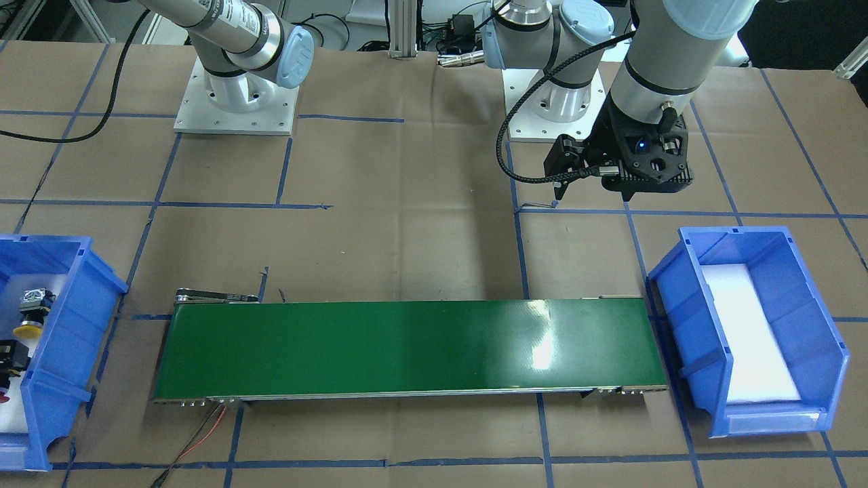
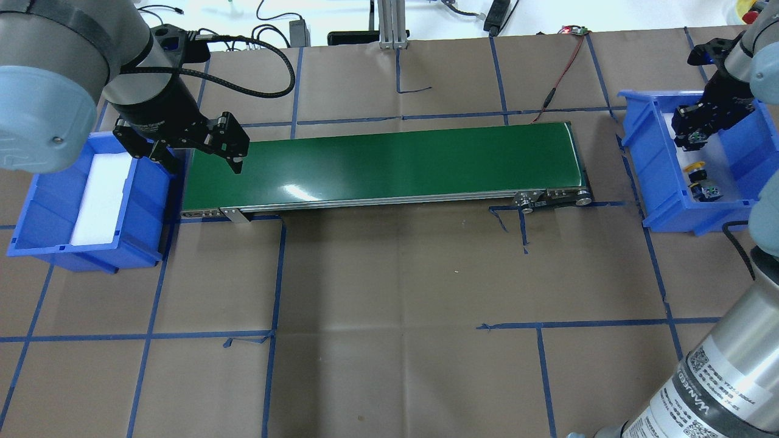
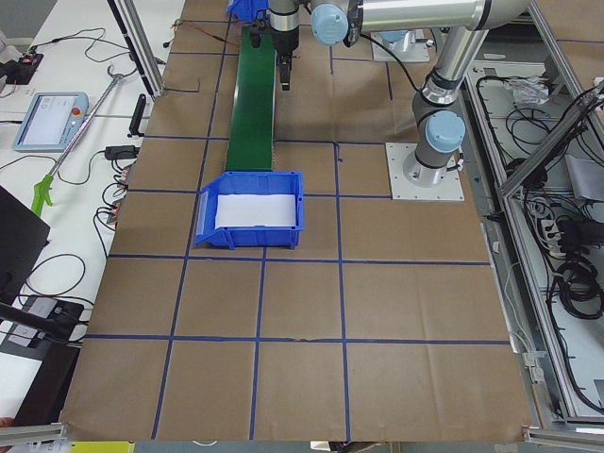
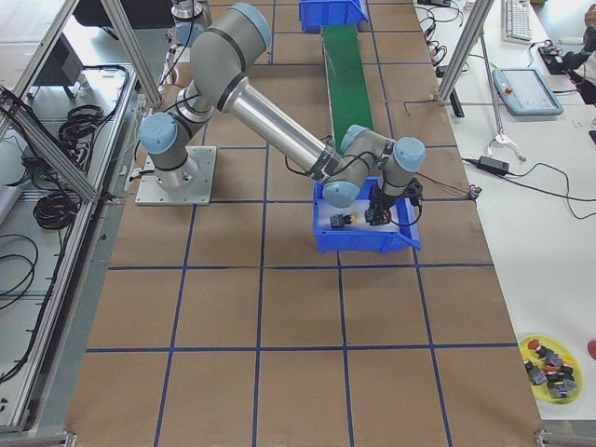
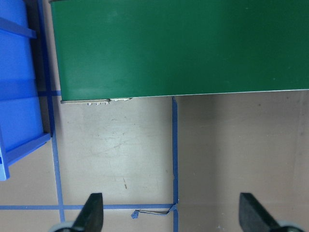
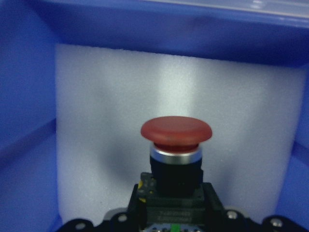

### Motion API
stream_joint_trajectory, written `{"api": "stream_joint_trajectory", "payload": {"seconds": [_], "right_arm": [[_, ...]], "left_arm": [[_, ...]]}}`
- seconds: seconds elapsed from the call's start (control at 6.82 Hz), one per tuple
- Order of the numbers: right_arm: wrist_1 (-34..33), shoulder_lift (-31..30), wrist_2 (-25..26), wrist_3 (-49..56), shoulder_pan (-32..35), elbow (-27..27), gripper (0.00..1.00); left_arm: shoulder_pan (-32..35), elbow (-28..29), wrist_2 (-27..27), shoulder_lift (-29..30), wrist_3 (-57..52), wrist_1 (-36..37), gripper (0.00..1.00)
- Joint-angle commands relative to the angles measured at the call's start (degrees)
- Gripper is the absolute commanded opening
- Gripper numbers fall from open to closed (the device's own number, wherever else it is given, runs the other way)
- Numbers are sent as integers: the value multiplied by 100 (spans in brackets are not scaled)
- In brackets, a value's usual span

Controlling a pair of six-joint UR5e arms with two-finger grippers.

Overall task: Transport two buttons from left to right
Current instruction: 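Lower the red button onto the foam beside the yellow button and release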

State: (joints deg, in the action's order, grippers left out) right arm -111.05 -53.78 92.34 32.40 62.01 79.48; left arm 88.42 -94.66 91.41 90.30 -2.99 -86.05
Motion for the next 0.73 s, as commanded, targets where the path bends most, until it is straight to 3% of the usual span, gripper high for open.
{"api": "stream_joint_trajectory", "payload": {"seconds": [0.0,0.15,0.29,0.59], "right_arm": [[-21,69,-92,-23,4,-81,56],[-22,61,-119,-49,30,-91,87],[-22,52,-320,-50,30,-100,94],[-13,-97,-322,-59,65,-117,99]], "left_arm": [[0,0,0,5,0,0,100],[0,0,0,-4,0,0,100],[0,0,0,5,0,0,100],[0,0,0,-4,0,0,100]]}}
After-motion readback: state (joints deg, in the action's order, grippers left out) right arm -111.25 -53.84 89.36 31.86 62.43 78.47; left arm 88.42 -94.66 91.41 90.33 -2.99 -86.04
